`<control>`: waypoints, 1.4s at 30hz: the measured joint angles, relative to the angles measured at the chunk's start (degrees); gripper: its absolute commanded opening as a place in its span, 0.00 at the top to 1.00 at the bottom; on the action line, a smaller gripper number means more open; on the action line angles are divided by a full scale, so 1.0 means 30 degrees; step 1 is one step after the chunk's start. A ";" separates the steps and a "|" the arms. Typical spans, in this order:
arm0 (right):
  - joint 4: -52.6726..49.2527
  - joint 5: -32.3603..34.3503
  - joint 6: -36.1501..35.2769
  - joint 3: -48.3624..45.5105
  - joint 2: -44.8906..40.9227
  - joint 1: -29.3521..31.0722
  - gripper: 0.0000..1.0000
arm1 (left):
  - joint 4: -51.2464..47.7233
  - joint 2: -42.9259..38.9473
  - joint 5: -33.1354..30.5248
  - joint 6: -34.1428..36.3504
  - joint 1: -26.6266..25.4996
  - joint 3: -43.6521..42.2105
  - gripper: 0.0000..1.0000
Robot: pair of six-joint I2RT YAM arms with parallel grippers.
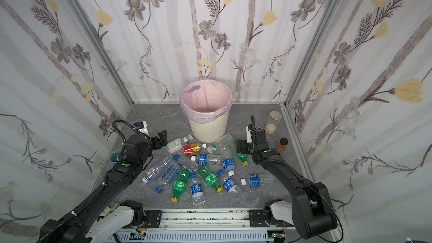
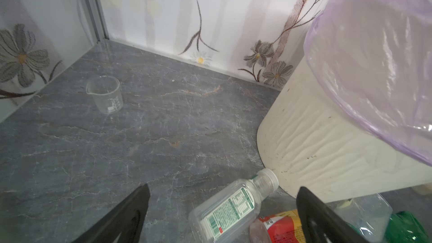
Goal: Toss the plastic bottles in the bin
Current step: 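Grasp the green soda bottle with the right gripper and lift it, then drop the green bottle into the bin while the left gripper approaches a clear bottle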
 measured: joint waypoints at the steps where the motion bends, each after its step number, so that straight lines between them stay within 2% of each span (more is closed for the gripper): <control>1: -0.0007 -0.0102 0.0124 0.0000 0.0430 0.0000 0.11 | -0.0233 -0.0109 0.0138 -0.0204 0.0000 -0.0102 0.00; 13: 0.0328 -0.0692 0.1596 0.0933 0.4801 0.0095 0.25 | -0.1741 -0.0670 0.0699 -0.1392 0.0000 -0.0969 0.00; 17: 0.0219 -0.0546 0.1741 0.1377 0.5537 0.0117 0.35 | -0.1851 -0.0896 0.0809 -0.1683 0.0000 -0.1035 0.00; 20: 0.0546 -0.0525 0.1916 0.1464 0.5697 0.0153 0.46 | -0.1931 -0.1086 0.0816 -0.1792 0.0000 -0.1122 0.00; 24: 0.0597 -0.0459 0.1982 0.1290 0.5144 0.0357 0.48 | -0.1982 -0.1122 0.0816 -0.1865 0.0000 -0.1180 0.00; 27: 0.0794 -0.0182 0.2033 0.0532 0.3206 0.0568 0.49 | -0.1982 -0.1122 0.0860 -0.1923 0.0000 -0.1180 0.00; 29: 0.0867 -0.0073 0.2004 0.0146 0.1268 0.0656 0.53 | -0.1982 -0.1158 0.1202 -0.1931 0.0000 -0.1180 0.00; 34: 0.1763 0.0102 0.1384 -0.1005 -0.5595 0.1013 0.55 | -0.2441 -0.2069 0.1836 -0.1931 0.0000 -0.0984 0.00; 39: 0.3861 -0.1042 0.0860 -0.2331 -1.2968 0.1537 0.54 | -0.4291 -0.2659 0.1690 -0.1741 0.0000 0.0947 0.00; 42: 0.4881 -0.1501 0.0845 -0.1887 -1.4593 0.1566 0.54 | -0.5435 -0.2849 0.1523 -0.1173 0.0000 0.2208 0.00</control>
